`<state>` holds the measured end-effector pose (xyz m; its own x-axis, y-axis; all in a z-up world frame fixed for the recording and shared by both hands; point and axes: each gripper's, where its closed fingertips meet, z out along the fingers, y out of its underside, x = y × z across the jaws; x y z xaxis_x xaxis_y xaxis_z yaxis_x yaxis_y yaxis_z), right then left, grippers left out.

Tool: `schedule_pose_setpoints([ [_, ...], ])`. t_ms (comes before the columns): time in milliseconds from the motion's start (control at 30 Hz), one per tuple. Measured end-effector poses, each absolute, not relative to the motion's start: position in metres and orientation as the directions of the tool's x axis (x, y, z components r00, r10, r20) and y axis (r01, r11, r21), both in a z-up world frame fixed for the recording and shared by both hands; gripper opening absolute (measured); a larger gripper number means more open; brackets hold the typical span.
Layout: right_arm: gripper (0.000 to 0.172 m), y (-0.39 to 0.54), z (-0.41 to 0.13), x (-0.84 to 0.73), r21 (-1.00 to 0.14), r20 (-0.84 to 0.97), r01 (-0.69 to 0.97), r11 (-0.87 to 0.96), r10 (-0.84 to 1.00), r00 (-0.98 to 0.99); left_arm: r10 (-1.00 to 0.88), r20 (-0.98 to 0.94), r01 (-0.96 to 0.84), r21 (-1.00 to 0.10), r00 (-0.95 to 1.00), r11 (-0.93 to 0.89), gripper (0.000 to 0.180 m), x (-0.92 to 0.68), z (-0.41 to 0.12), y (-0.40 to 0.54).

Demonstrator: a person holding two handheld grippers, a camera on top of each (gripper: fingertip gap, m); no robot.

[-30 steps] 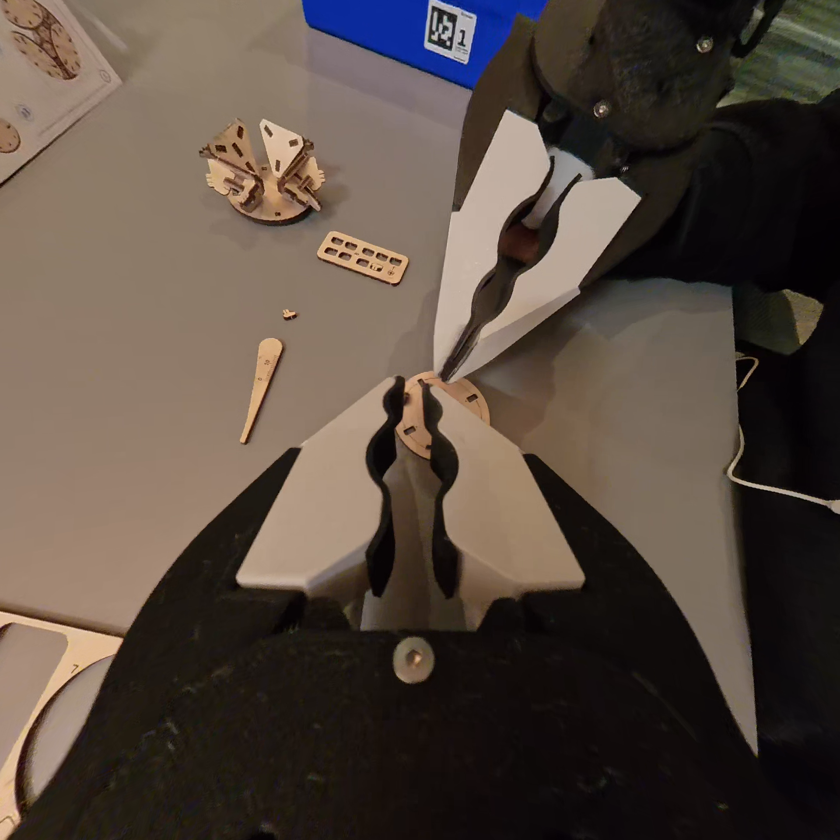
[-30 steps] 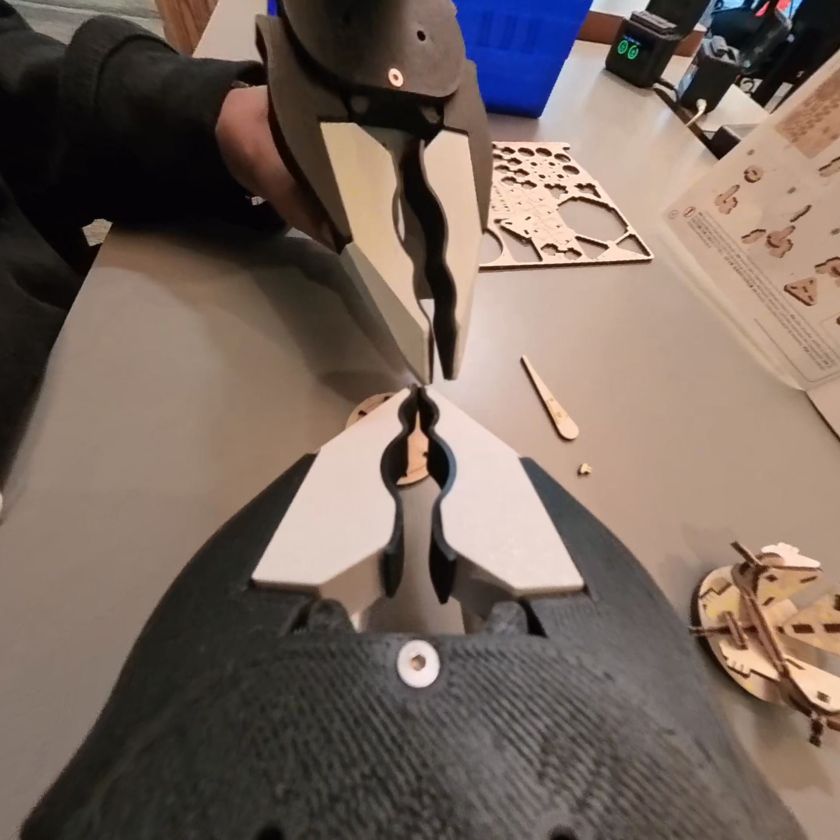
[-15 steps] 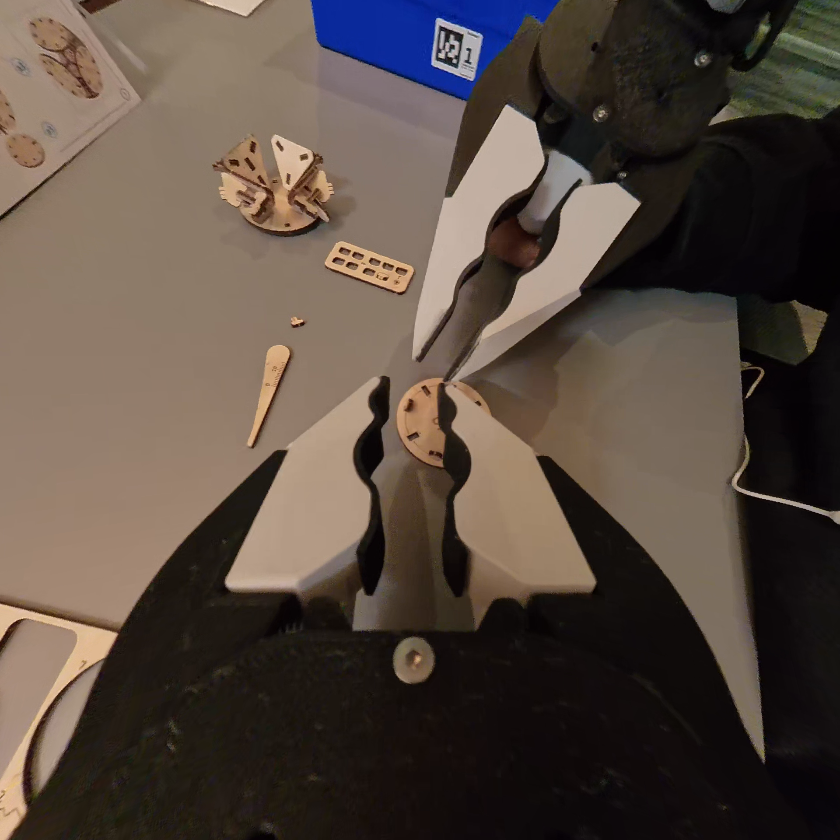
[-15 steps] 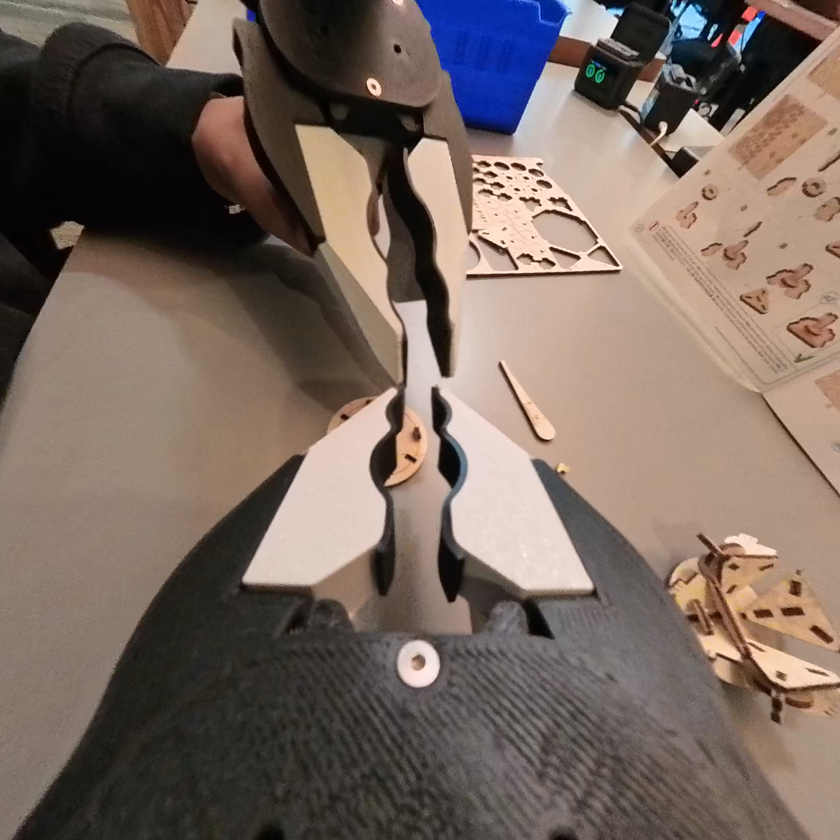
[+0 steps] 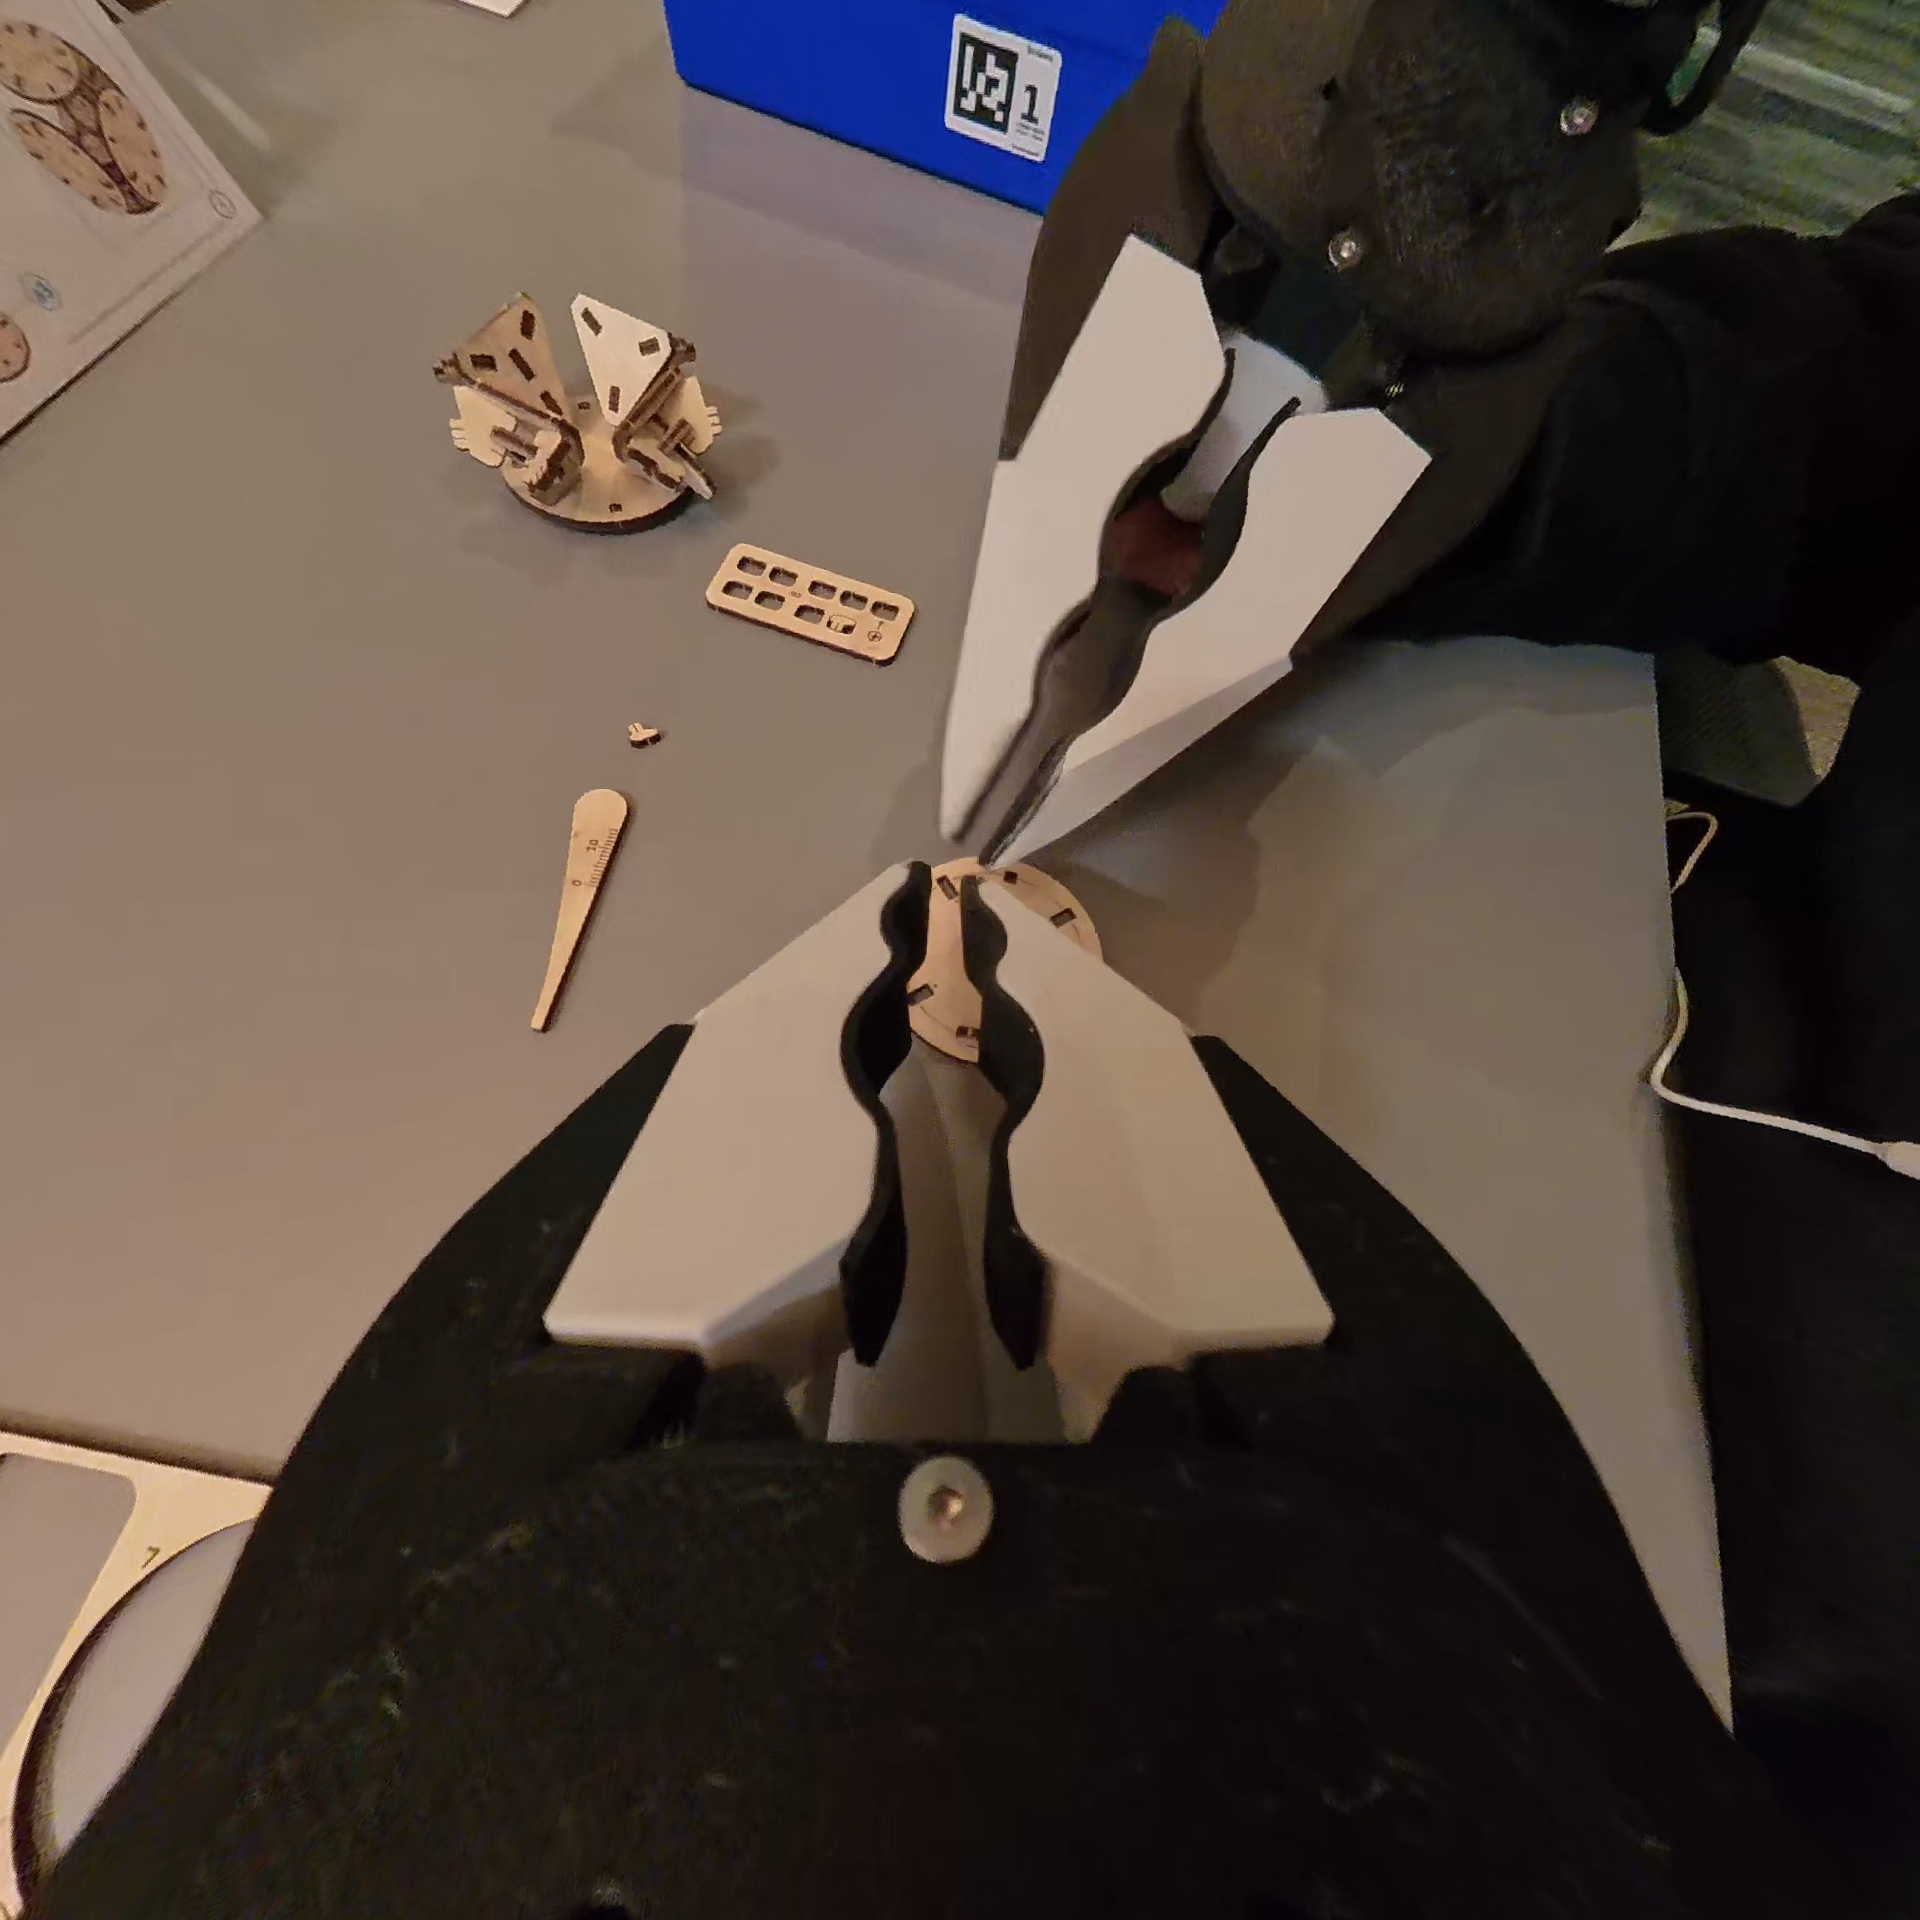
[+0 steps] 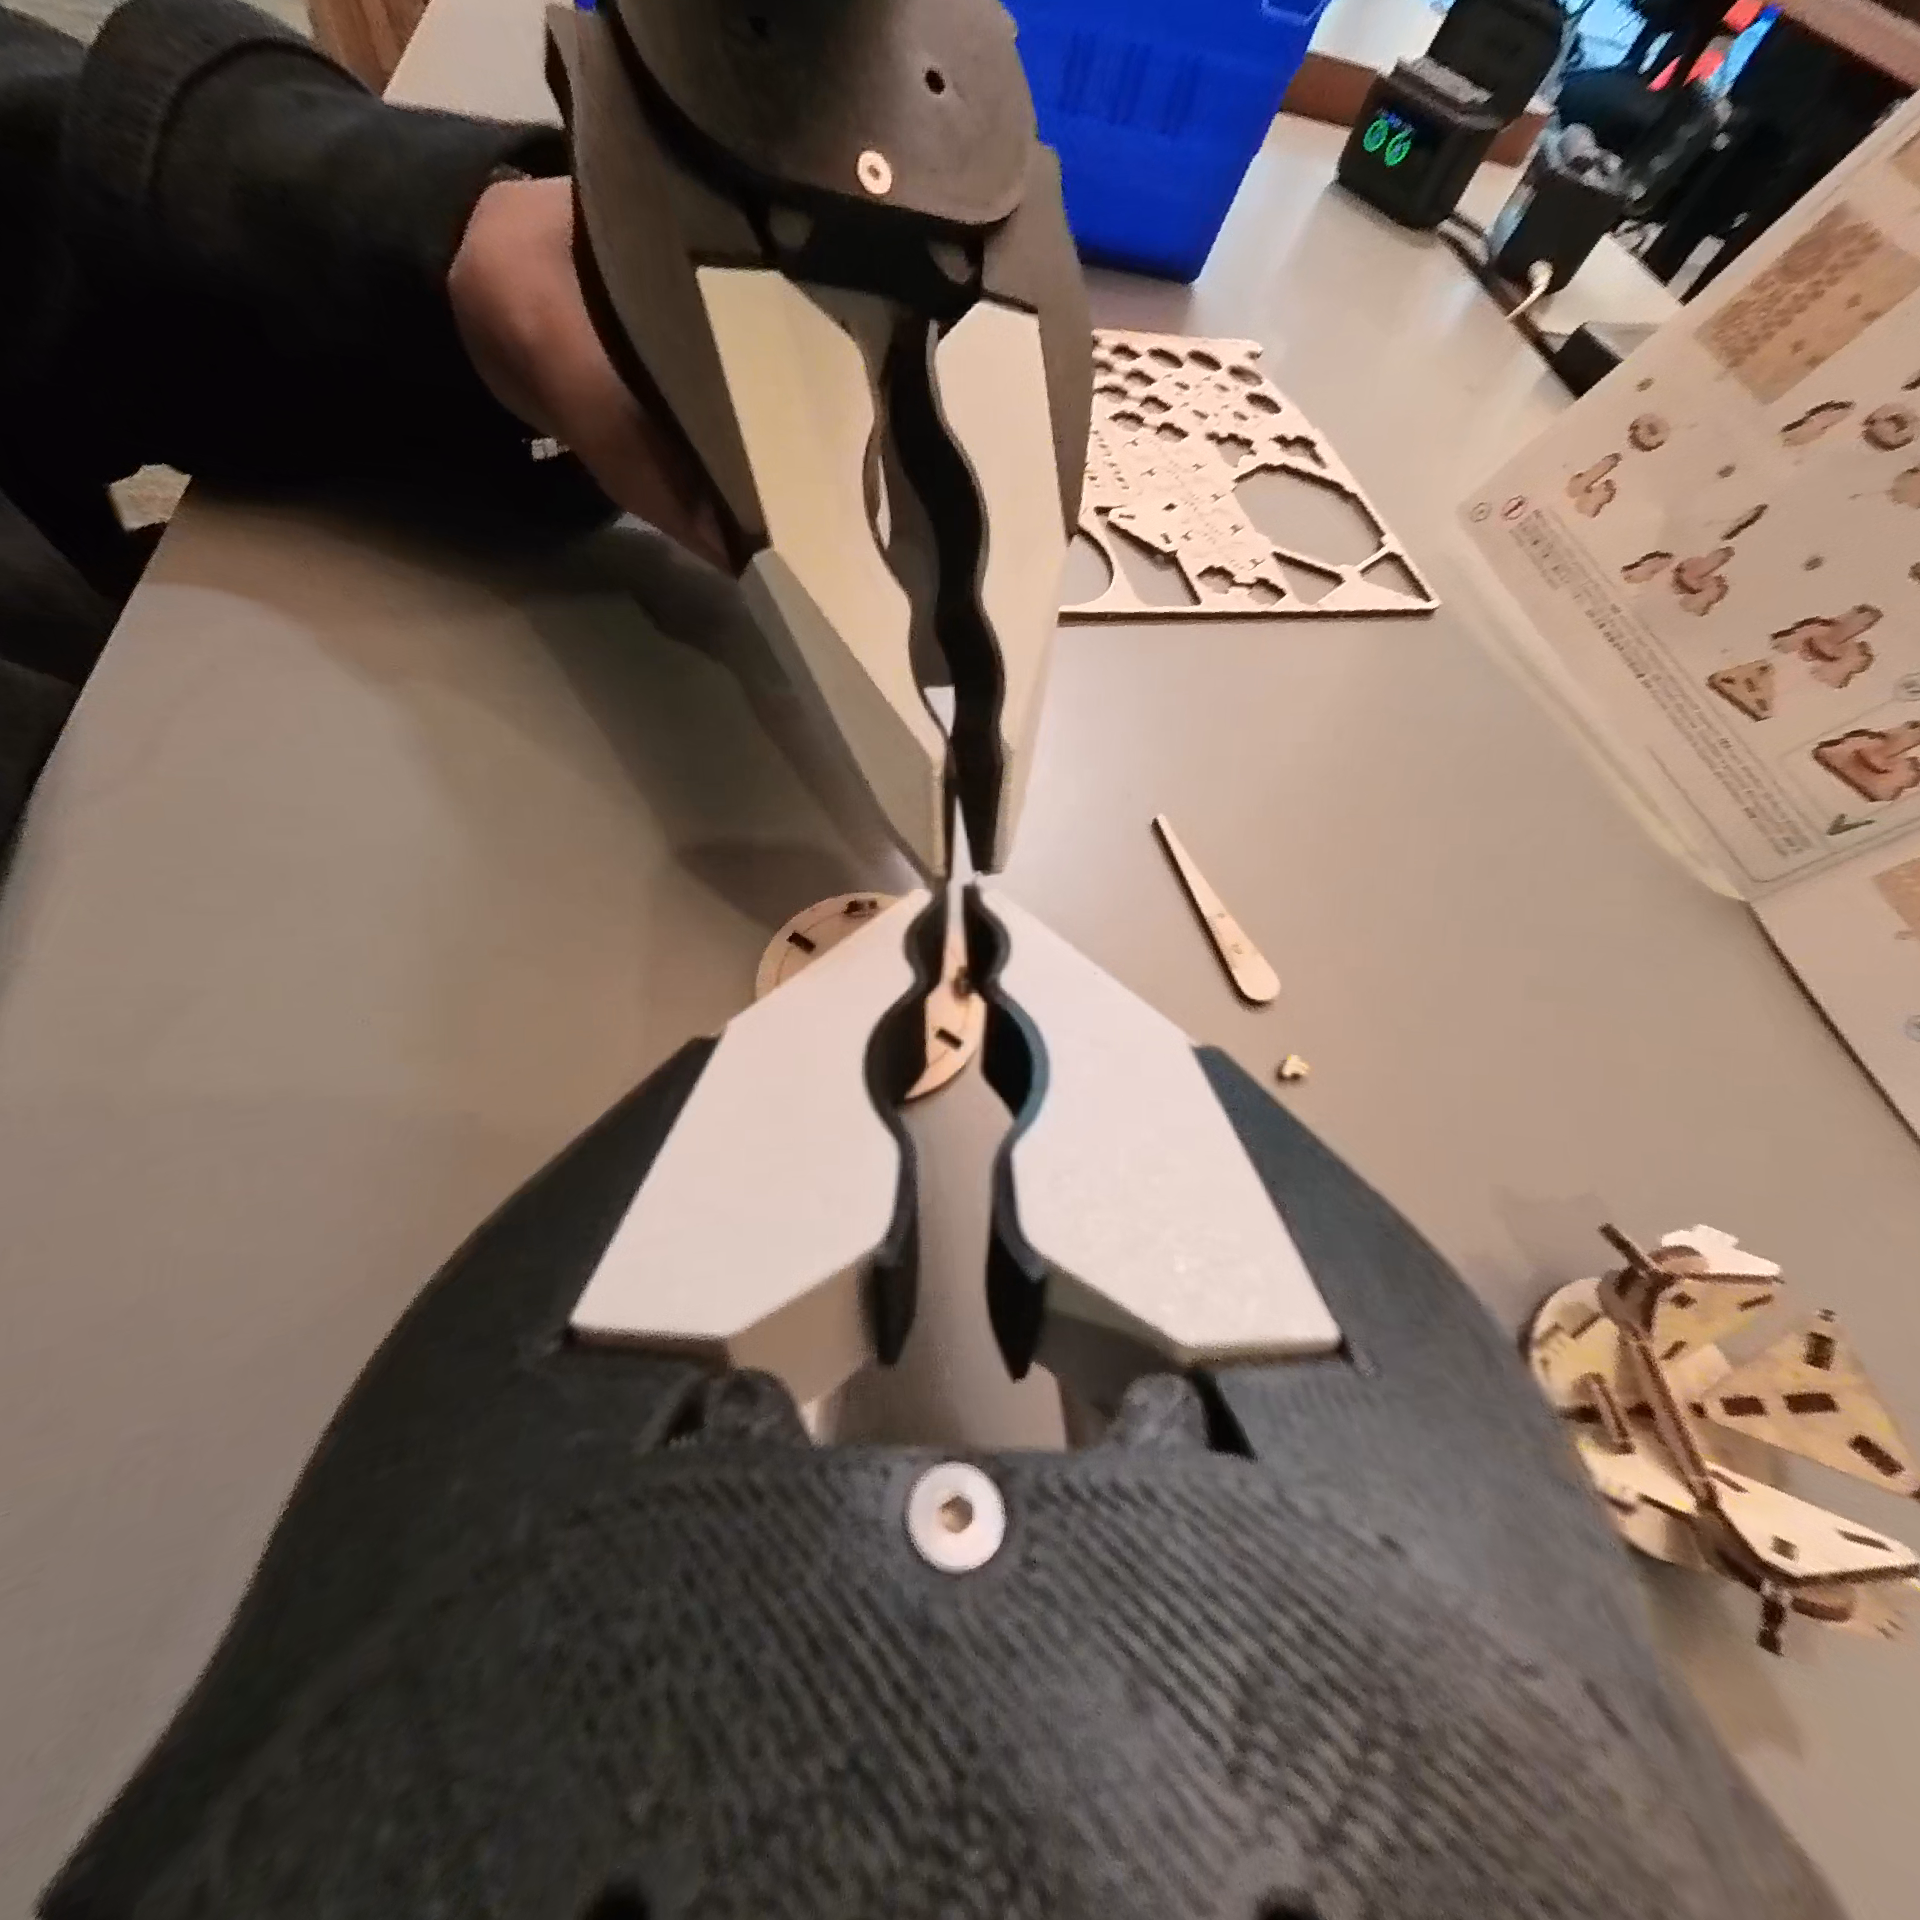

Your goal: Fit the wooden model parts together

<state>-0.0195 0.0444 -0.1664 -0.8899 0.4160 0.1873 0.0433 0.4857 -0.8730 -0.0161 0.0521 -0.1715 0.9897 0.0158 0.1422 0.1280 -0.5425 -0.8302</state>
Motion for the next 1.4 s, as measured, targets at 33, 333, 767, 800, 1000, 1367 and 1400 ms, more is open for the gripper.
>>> schedule_pose_setpoints([
  [33,0.004,0.045,-0.165,-0.021,-0.877,0.188,0.043,0.479,0.423,-0.887,0.014,0.145,0.129,-0.831,0.989,-0.541,0.005,-0.016,-0.172,0.052],
  [333,0.014,0.058,-0.194,-0.025,-0.784,0.2,0.105,0.612,0.409,-0.891,0.039,0.142,0.135,-0.77,0.989,-0.624,0.017,-0.02,-0.192,0.049],
  [767,0.028,0.053,-0.204,0.001,-0.753,-0.072,0.281,0.595,0.35,-0.934,0.071,0.166,0.17,-0.721,0.984,-0.672,0.018,-0.026,-0.205,0.04],
  [800,0.031,0.053,-0.205,0.0,-0.755,-0.052,0.268,0.599,0.353,-0.934,0.083,0.172,0.184,-0.731,0.982,-0.657,0.017,-0.03,-0.202,0.038],
  [1000,0.05,0.051,-0.202,-0.01,-0.774,0.004,0.239,0.587,0.382,-0.924,0.119,0.226,0.253,-0.767,0.967,-0.59,0.015,-0.04,-0.19,0.036],
  [1367,0.06,0.053,-0.207,-0.015,-0.751,0.04,0.248,0.612,0.417,-0.908,0.143,0.175,0.226,-0.773,0.974,-0.593,0.015,-0.044,-0.191,0.037],
  [1400,0.058,0.053,-0.207,-0.014,-0.752,0.053,0.241,0.613,0.421,-0.906,0.153,0.175,0.232,-0.784,0.973,-0.576,0.017,-0.046,-0.187,0.035],
])
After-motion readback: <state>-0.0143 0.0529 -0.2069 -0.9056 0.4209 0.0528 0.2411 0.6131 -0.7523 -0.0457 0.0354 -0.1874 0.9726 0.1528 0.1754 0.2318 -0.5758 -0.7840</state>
